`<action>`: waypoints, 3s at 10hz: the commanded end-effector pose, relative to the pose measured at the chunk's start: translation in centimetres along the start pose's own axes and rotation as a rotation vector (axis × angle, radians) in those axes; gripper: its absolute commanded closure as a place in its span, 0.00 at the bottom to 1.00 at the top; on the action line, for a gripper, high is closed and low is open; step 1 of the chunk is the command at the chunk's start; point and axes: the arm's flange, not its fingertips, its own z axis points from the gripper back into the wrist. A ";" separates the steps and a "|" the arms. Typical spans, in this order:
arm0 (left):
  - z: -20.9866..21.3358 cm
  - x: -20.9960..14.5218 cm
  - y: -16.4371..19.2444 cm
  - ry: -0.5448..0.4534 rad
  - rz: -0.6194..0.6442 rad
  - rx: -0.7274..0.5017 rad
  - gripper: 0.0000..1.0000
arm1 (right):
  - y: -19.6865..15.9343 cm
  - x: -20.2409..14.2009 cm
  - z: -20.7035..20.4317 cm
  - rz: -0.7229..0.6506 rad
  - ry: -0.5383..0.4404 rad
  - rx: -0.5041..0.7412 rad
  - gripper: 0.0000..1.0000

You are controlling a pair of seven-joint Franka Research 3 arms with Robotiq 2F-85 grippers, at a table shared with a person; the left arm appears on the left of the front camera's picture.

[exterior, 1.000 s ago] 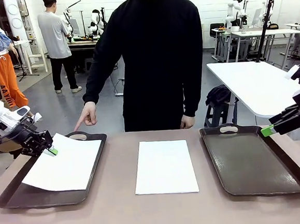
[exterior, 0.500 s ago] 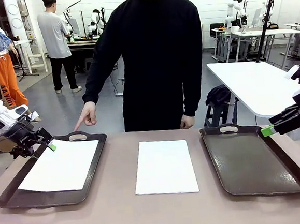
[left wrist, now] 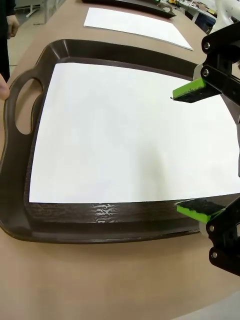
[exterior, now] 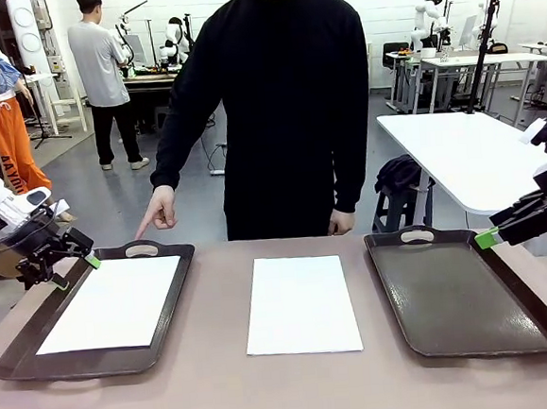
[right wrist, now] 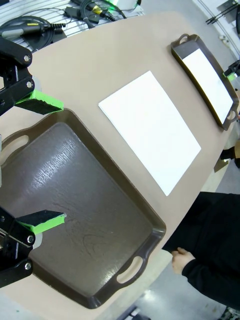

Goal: Sort the A4 documents.
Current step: Place the A4 Paper in the designated Handle tray, then receive the A4 Paper.

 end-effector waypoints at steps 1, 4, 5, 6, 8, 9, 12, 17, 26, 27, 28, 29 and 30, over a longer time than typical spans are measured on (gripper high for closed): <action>0.6 -0.5 -0.6 -0.006 0.090 -0.035 0.00 | -0.4 0.0 -0.3 0.018 -0.016 0.017 0.00; 0.0 0.0 0.0 0.000 0.000 0.000 0.00 | -0.4 0.0 -0.3 0.018 -0.016 0.017 0.00; 0.0 0.0 0.0 0.000 0.000 0.000 0.00 | -0.4 0.0 -0.3 0.018 -0.016 0.017 0.00; 0.0 0.0 0.0 0.000 0.000 0.000 0.00 | -0.4 0.0 -0.3 0.018 -0.016 0.017 0.00; 0.0 0.0 0.0 0.000 0.000 0.000 0.00 | -0.4 0.0 -0.3 0.018 -0.016 0.017 0.00; 0.0 0.0 0.0 0.000 0.000 0.000 0.00 | -0.4 0.0 -0.3 0.018 -0.016 0.017 0.00; 0.0 0.0 0.0 0.000 0.000 0.000 0.00 | -0.4 0.0 -0.3 0.018 -0.016 0.017 0.00; 3.0 -1.9 -9.5 -0.304 -0.321 0.229 0.00 | -0.4 0.0 -0.3 0.018 -0.016 0.017 0.00; 12.6 -9.0 -10.7 -0.361 -1.170 -0.069 0.00 | -0.4 0.0 -0.3 0.018 -0.016 0.017 0.00; 12.6 -9.5 -10.1 -0.359 -1.138 -0.051 0.00 | -0.4 0.0 -0.3 0.018 -0.016 0.017 0.00; 12.2 -10.0 -9.6 -0.382 -1.070 -0.021 0.00 | -0.4 0.0 -0.3 0.018 -0.016 0.017 0.00; 11.9 -10.7 -9.5 -0.386 -1.016 -0.025 0.00 | -0.4 0.0 -0.3 0.018 -0.016 0.017 0.00; 11.7 -11.1 -9.6 -0.384 -0.993 -0.047 0.00 | -0.4 0.0 -0.3 0.018 -0.016 0.017 0.00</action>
